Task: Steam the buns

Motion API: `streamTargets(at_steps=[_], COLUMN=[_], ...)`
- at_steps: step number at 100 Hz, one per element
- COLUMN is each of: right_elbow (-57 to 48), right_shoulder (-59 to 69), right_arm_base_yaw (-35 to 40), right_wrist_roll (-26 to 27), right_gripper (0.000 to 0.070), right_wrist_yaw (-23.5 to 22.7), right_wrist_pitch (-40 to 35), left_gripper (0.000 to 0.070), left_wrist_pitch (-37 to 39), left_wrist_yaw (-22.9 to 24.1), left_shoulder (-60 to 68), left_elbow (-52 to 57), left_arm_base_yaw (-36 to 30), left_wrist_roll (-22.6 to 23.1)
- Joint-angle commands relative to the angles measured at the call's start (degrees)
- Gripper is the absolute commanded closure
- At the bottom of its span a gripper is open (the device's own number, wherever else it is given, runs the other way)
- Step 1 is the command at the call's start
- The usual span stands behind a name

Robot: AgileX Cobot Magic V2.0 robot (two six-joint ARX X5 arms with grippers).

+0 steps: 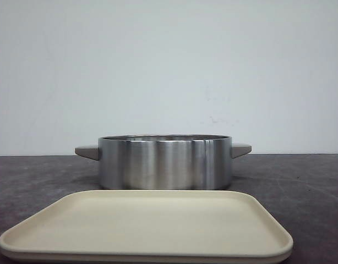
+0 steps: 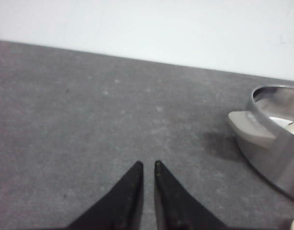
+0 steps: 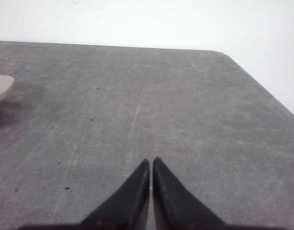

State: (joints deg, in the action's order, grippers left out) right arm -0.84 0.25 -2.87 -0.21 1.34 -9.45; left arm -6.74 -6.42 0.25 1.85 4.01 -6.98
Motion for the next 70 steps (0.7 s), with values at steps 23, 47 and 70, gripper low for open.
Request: streamTargets(at_steps=[23, 47, 70], right_elbow=[0.2, 0.2, 0.2], right_shoulder=[0.0, 0.0, 0.0], right_arm_base_yaw=[0.0, 0.0, 0.0], right_wrist_roll=[-0.3, -0.3, -0.3], right_gripper=[0.0694, 0.0694, 0.0694], right_wrist_yaw=[0.2, 0.2, 0.2], right_wrist_pitch=[0.7, 0.7, 0.7], left_gripper=[0.07, 0.07, 0.07], left_wrist_pitch=[-4.0, -4.1, -3.9], left_wrist_yaw=[1.1, 2.4, 2.3], left_shoulder=[-0.1, -0.1, -0.1], left_elbow=[-1.1, -1.1, -1.0], left_arm_base_yaw=[0.2, 0.5, 0.9], left_wrist_roll=[2.5, 5.0, 5.9])
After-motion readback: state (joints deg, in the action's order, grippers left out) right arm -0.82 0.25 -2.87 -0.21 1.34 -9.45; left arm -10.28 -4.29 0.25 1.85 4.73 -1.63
